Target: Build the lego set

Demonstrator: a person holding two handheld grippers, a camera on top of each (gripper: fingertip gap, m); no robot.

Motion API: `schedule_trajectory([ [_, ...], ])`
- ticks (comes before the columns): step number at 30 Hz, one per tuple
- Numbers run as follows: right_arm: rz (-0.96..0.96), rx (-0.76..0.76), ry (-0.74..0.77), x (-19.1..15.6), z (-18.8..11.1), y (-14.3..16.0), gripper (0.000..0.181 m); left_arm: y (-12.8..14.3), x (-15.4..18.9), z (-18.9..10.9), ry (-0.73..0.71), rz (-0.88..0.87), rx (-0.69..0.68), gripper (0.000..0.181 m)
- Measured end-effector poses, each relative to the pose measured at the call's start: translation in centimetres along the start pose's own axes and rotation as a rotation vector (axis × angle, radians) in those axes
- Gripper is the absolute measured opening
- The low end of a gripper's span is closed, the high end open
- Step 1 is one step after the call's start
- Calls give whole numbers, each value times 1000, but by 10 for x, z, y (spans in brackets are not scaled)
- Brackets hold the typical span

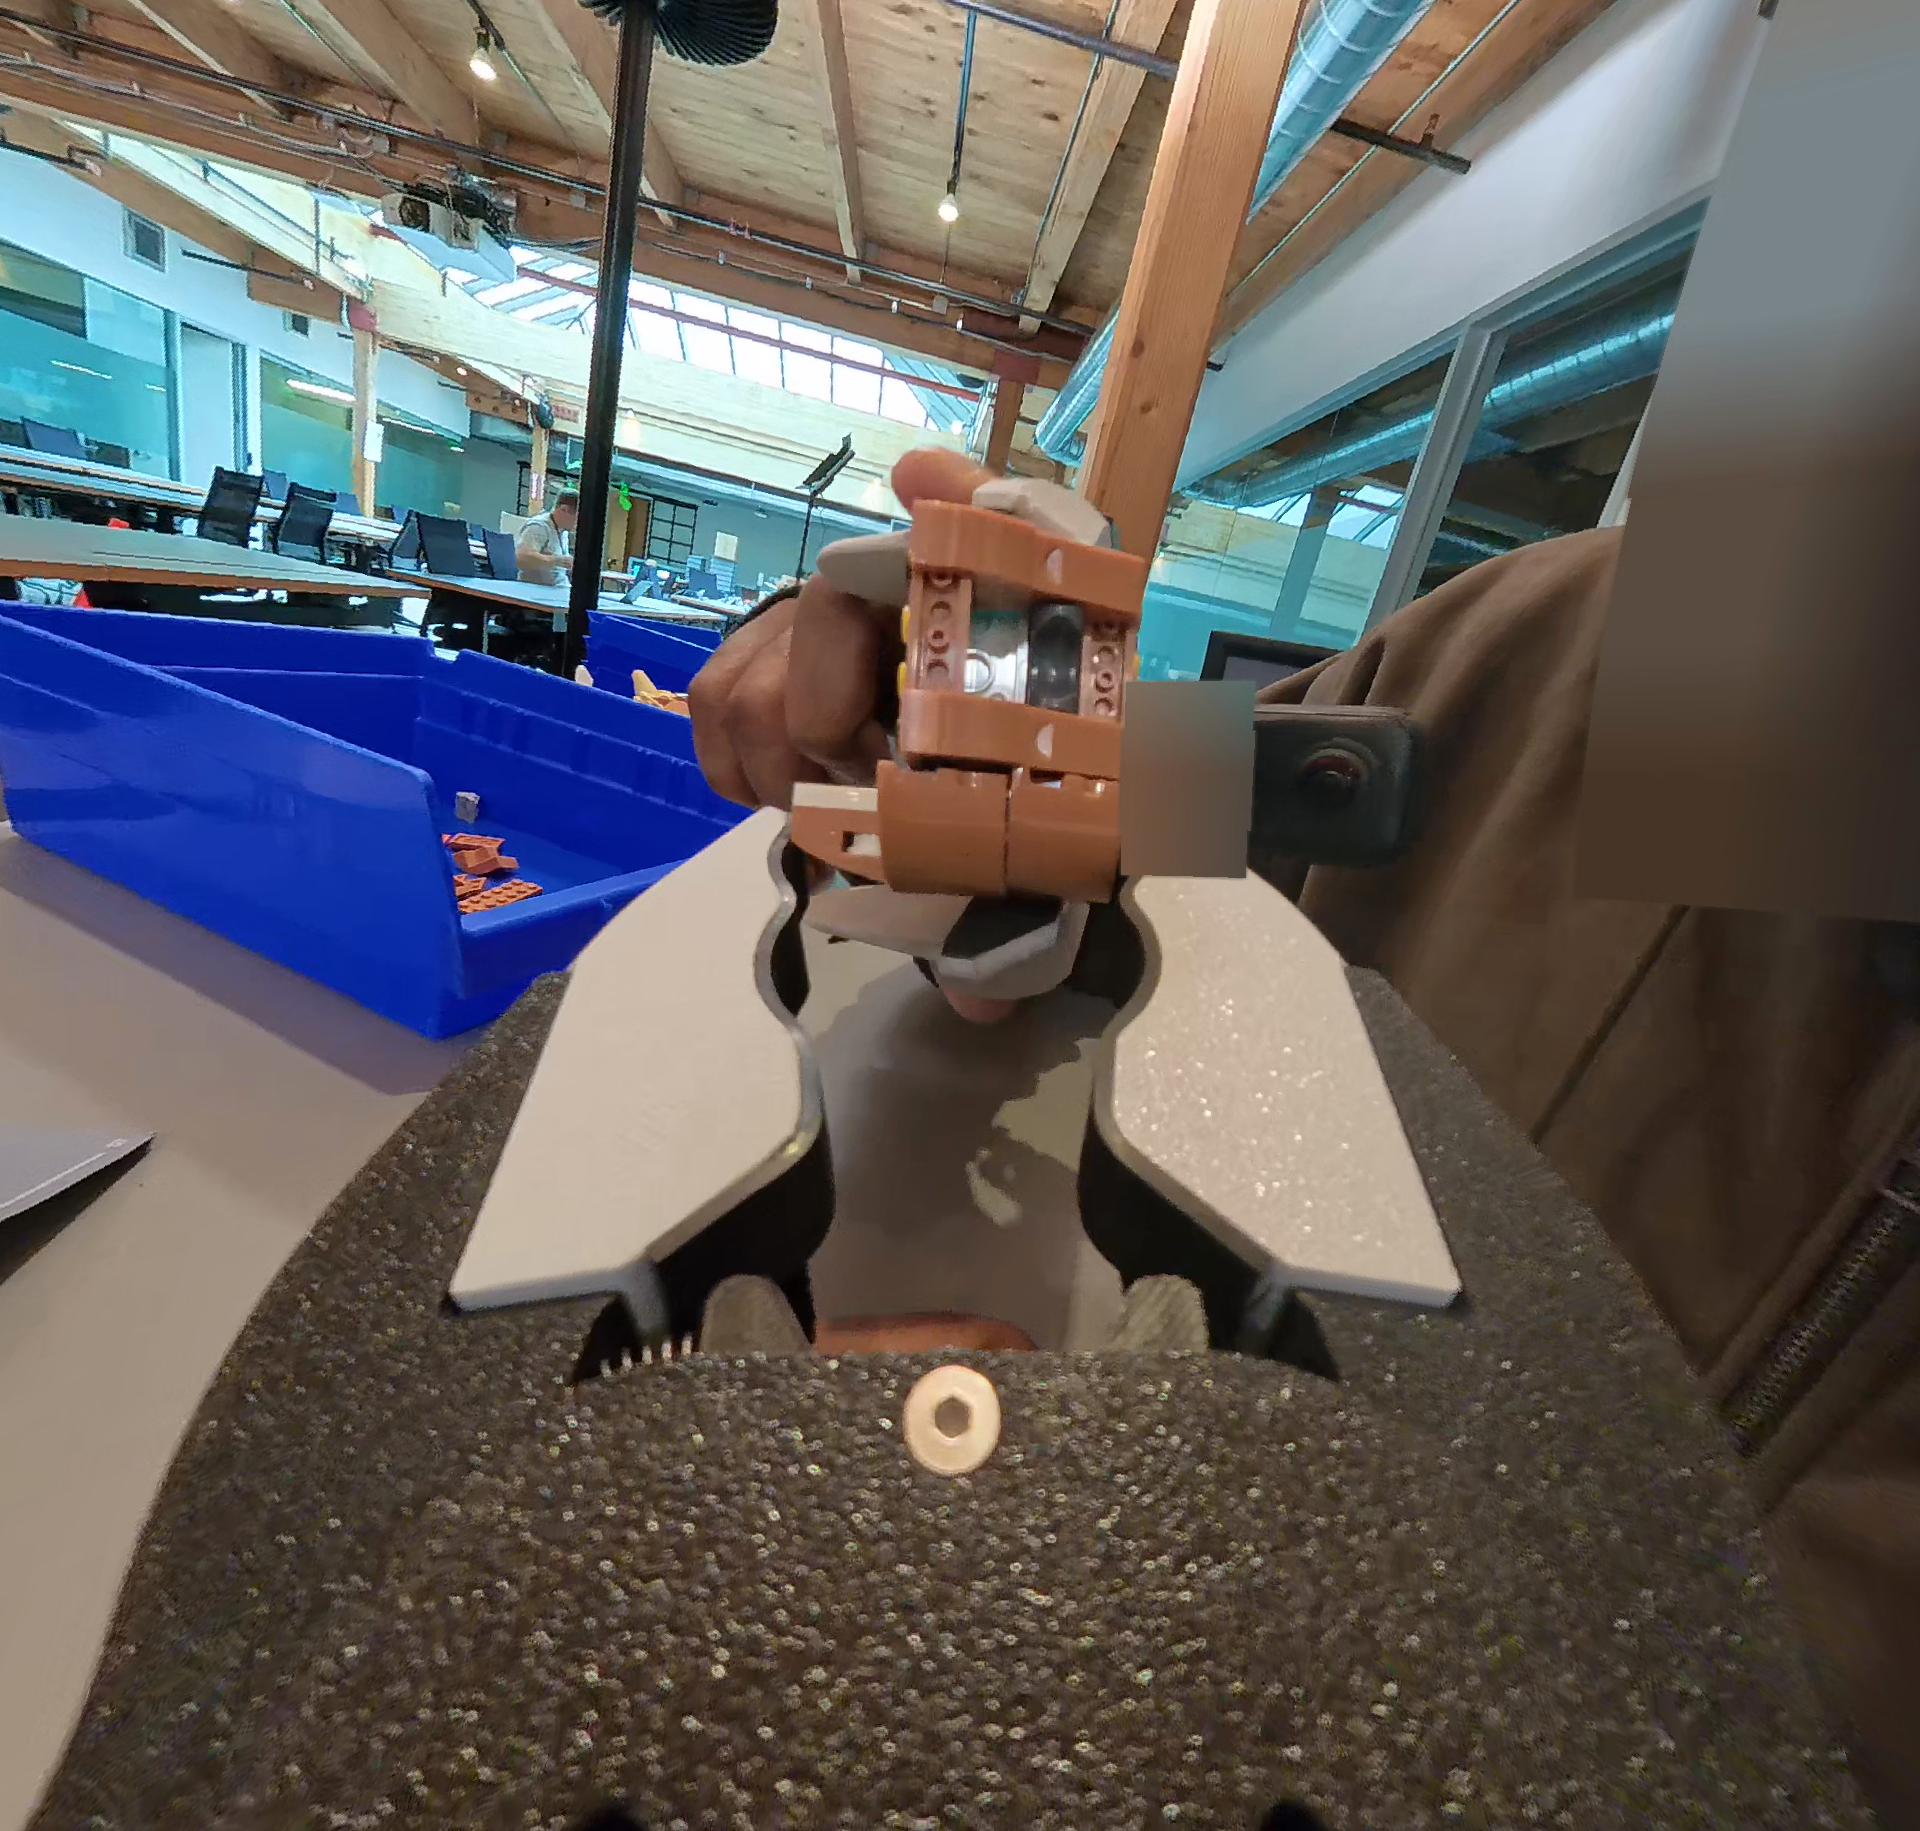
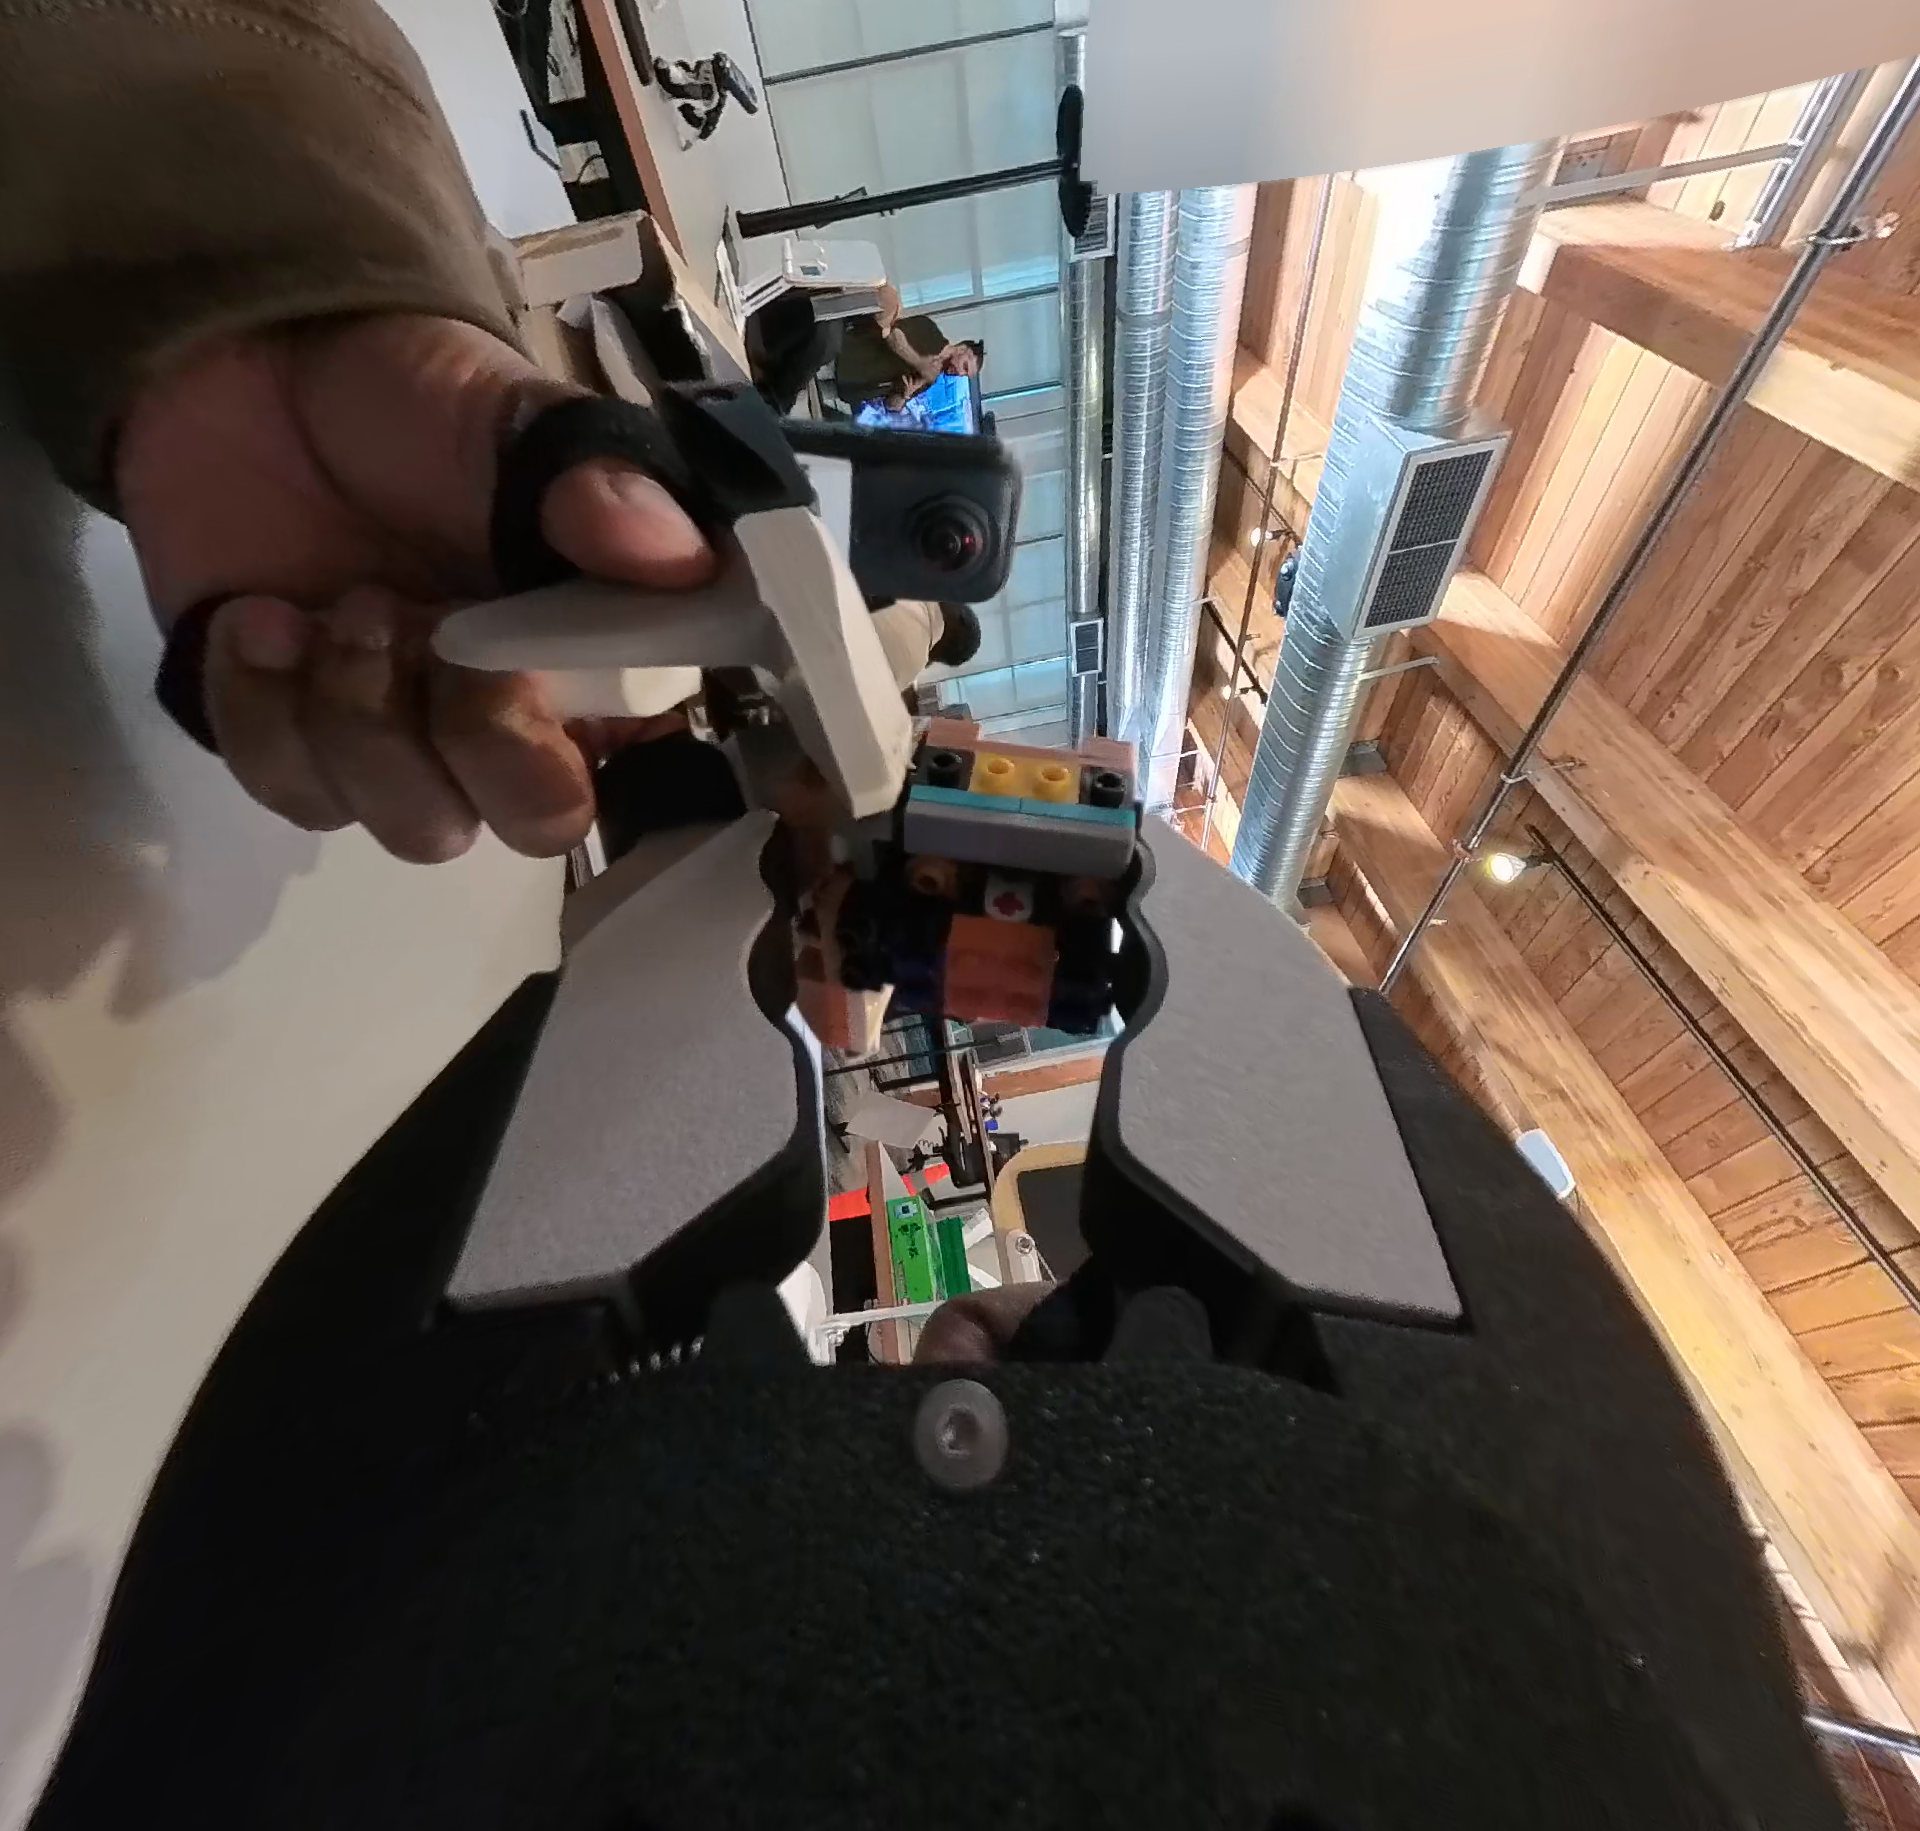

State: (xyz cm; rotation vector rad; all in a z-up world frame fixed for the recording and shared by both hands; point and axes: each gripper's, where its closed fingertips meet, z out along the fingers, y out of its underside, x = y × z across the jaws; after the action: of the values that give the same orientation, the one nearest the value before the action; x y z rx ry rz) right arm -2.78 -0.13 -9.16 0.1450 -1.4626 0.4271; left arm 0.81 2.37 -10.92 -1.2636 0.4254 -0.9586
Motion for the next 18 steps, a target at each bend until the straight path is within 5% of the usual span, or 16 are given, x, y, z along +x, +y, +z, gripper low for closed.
schedule_trajectory([
  [18,66,-63,46,6,5,7,58,-9,-4,-3,11,-87,96,57],
])
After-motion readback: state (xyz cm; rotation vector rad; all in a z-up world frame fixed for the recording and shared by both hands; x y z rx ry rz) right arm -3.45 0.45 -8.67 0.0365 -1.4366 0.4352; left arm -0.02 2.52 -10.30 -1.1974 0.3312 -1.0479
